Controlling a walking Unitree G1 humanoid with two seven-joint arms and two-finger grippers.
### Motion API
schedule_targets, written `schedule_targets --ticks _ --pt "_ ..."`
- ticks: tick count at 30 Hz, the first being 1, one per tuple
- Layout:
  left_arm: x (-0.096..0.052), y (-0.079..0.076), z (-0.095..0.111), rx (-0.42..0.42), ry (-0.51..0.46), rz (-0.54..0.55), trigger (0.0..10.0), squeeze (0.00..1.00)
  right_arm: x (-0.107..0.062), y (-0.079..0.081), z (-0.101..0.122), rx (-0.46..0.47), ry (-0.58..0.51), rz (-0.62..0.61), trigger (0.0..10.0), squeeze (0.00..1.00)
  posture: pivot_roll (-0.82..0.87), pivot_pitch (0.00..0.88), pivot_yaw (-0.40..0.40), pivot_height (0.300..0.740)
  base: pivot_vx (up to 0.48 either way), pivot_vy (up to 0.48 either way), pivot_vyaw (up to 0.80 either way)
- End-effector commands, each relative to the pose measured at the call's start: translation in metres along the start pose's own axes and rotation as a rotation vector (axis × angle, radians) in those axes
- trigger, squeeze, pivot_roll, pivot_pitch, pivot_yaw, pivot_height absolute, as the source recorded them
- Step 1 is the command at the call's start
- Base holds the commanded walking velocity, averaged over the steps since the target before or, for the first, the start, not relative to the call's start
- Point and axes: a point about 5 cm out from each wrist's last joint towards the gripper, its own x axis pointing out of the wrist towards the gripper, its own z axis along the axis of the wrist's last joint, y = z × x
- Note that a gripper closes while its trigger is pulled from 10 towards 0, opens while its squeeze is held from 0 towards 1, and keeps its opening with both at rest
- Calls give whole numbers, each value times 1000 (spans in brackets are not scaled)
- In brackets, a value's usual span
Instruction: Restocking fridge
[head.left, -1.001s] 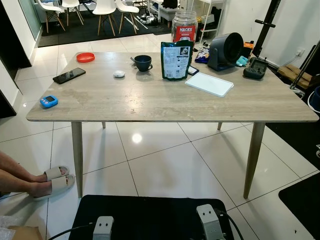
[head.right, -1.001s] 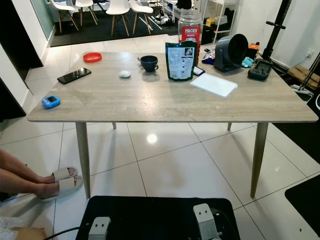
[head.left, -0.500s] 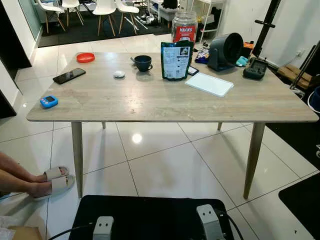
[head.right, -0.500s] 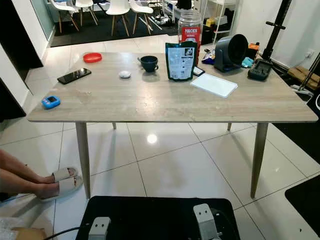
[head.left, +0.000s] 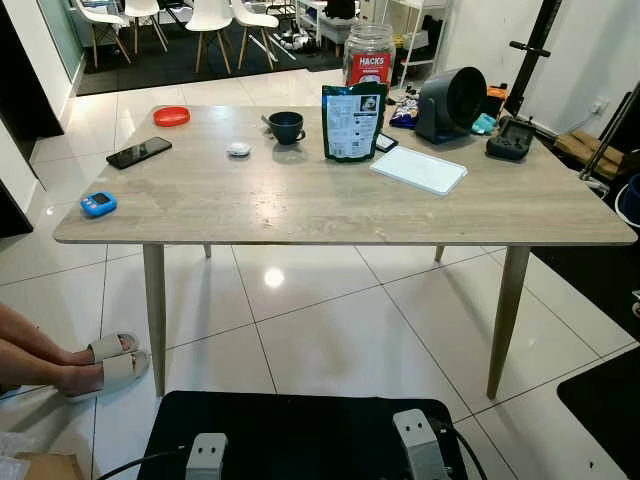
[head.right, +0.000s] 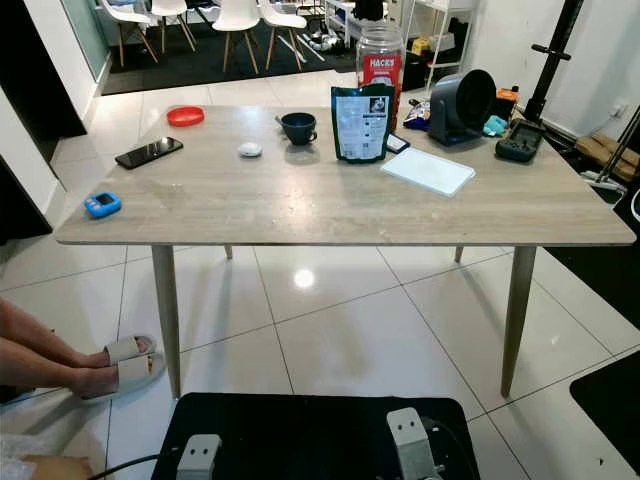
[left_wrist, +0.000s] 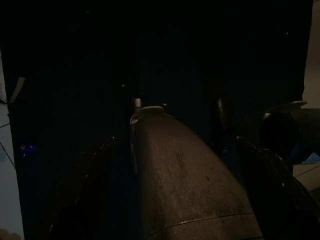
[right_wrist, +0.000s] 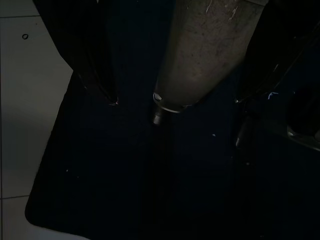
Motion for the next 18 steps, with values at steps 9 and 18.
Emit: schedule_targets --ticks 9,18 --pt "-1 -4 -10 -5 42 -9 10000 0 0 0 -1 5 10 0 10000 0 41 0 7 740 0 0 0" --pt "-1 -5 -11 -8 43 -11 10000 0 0 0 -1 7 9 0 10000 0 42 0 6 740 0 0 0"
